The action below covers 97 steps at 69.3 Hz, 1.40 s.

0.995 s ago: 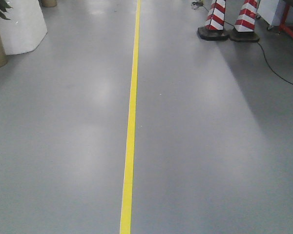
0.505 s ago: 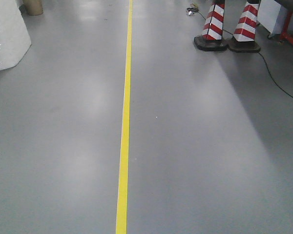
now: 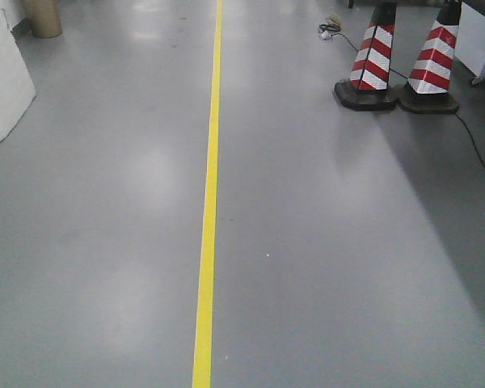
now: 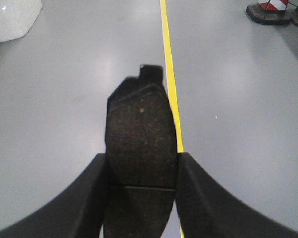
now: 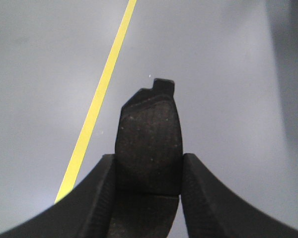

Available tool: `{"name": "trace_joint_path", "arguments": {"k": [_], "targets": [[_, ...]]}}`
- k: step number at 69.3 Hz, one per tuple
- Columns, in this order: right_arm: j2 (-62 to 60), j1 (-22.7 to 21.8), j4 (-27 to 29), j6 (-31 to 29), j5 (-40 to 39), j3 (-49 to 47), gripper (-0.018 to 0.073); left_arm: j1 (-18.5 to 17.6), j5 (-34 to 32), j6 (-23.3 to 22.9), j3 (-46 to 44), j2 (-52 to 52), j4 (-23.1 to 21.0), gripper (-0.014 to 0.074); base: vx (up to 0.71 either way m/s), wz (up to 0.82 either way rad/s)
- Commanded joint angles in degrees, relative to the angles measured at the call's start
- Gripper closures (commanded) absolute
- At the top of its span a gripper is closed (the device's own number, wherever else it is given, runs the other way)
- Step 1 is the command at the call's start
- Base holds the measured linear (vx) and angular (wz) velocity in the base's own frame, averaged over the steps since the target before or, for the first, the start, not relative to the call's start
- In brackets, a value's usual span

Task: Move and align brake pads A on conveyor
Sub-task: 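Drive along the yellow floor line carrying both brake pads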

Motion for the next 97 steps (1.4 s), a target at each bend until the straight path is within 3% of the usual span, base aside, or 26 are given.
{"name": "trace_joint_path", "arguments": {"k": [1, 97], "targets": [[0.3, -0.4, 0.0, -0.5, -4.6, -1.6, 0.0566, -0.2, -5.2, 0.1, -1.6, 0.7, 0.0, 0.0602, 0.79, -0.02], [0.3, -0.4, -0.1, -0.5, -4.7, -1.6, 0.0566, -0.2, -5.2, 0.1, -1.6, 0.7, 0.0, 0.0602, 0.80, 0.00]]}}
